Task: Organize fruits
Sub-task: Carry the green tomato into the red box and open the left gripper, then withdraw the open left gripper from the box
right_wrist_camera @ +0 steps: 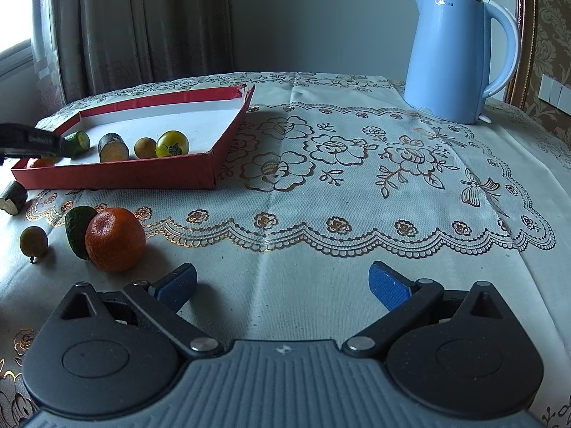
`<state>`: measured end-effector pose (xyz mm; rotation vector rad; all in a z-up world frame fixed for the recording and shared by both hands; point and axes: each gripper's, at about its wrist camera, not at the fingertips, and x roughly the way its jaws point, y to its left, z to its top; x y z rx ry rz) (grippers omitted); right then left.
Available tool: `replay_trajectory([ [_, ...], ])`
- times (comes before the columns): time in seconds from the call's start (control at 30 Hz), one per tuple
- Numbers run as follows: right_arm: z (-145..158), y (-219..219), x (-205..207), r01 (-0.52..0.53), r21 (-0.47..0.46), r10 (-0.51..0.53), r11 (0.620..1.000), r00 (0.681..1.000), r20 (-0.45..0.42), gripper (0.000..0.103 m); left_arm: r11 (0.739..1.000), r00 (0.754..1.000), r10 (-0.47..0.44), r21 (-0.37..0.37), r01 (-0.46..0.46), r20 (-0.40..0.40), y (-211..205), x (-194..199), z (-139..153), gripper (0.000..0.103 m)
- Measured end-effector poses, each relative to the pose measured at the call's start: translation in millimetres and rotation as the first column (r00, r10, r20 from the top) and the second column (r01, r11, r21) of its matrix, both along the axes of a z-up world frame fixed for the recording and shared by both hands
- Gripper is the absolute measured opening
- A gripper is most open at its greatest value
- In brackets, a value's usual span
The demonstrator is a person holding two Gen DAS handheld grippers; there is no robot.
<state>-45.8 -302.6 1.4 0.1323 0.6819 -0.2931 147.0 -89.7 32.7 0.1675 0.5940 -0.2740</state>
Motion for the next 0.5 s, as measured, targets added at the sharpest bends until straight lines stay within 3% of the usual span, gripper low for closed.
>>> replay_trajectory([
  [0.13,0,-2,2,-0.004,0.003,0.004,1.0,1.0,0.002,0.103,1.0,1.0,-0.011,0.012,0.011,-0.023,-3,5,-9,0.032],
  [0.37,0,-5,1,-0.005,0.018,0.005,1.0,1.0,0.01,0.103,1.0,1.0,-0.024,-0.001,0.024,-0.001,1,-8,-2,0.045],
  [0.43,0,-5,1,-0.005,0.022,0.005,1.0,1.0,0.013,0.103,1.0,1.0,-0.022,-0.02,0.022,0.013,8,-19,6,0.059],
  [0.47,0,-5,0,-0.005,0.023,0.005,1.0,1.0,0.014,0.103,1.0,0.999,-0.008,-0.025,0.009,0.033,12,-26,10,0.084],
  [0.5,0,-5,1,-0.005,0.023,0.005,1.0,1.0,0.014,0.103,0.999,0.997,0.013,-0.031,-0.011,0.081,19,-36,16,0.102],
])
